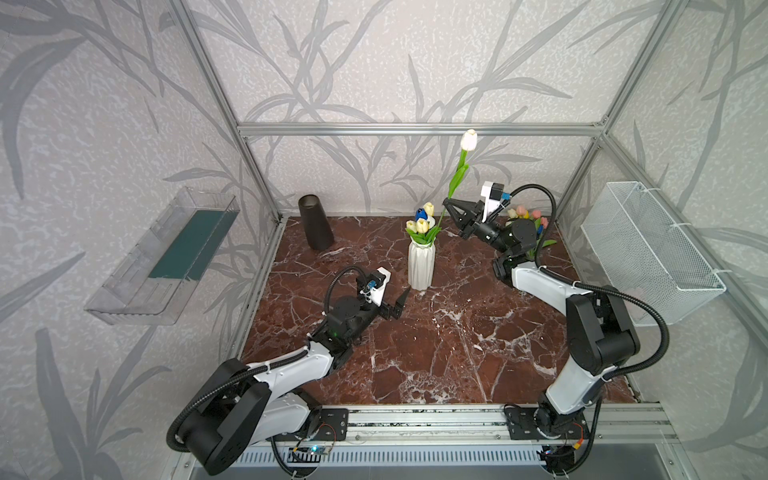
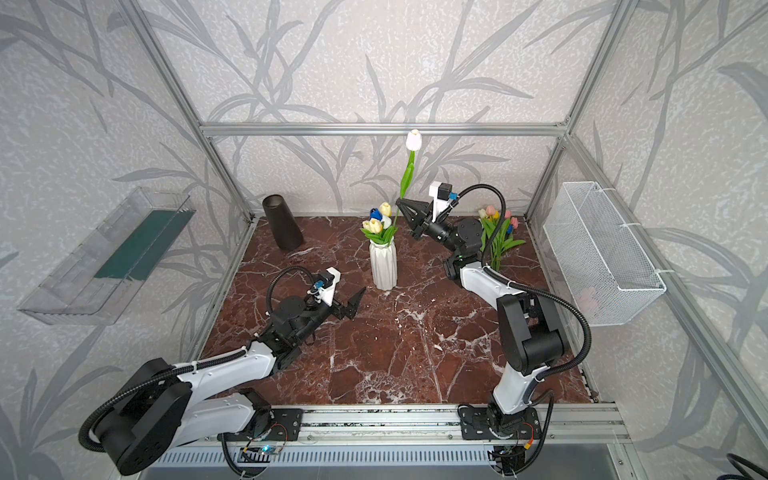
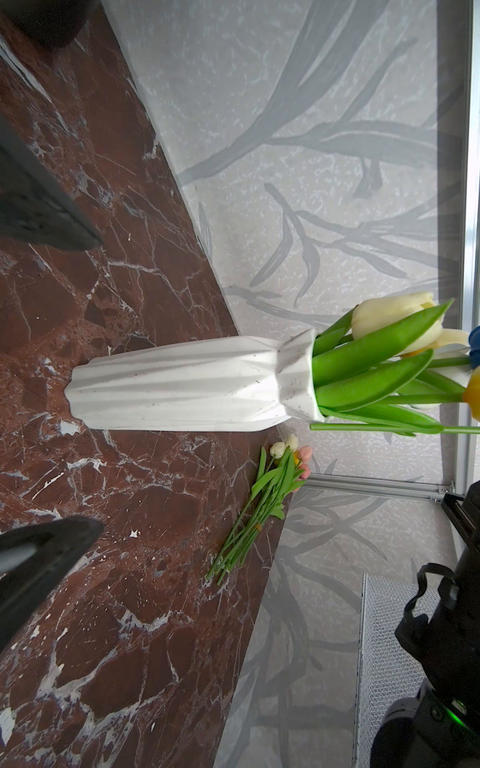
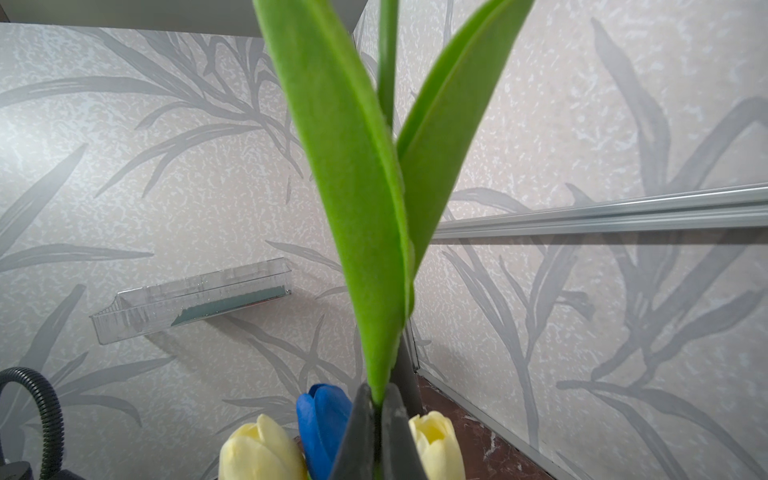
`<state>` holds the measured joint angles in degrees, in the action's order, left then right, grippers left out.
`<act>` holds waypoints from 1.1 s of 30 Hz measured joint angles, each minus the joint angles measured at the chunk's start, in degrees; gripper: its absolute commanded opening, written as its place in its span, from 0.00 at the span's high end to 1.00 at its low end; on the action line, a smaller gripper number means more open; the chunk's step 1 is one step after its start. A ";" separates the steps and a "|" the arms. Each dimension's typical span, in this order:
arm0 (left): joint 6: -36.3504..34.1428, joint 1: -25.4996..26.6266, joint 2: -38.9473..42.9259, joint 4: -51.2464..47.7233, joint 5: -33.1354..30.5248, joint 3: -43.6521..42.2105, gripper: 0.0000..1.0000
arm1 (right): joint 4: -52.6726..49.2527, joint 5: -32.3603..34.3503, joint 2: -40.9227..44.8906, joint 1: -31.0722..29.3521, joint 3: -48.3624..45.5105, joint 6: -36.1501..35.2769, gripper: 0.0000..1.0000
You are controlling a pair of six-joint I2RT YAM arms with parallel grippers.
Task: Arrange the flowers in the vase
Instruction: 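Lift the white tulip up and over the vase with the right gripper, then lower the white tulip stem into the white vase with the right gripper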
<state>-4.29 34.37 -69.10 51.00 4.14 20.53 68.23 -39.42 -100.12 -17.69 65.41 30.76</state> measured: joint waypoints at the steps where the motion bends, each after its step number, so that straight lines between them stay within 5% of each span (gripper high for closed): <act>1: 0.00 0.00 0.00 -0.02 0.00 0.00 0.01 | -0.11 0.15 -0.04 -0.07 0.04 -0.22 1.00; 33: 0.00 0.00 -2.69 1.36 -0.02 0.00 0.01 | -10.40 0.83 3.50 -1.42 3.21 -8.04 1.00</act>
<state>-4.29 34.37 -71.79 52.36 4.12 20.53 57.82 -38.59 -96.62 -19.11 68.62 22.72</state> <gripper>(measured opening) 0.995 0.052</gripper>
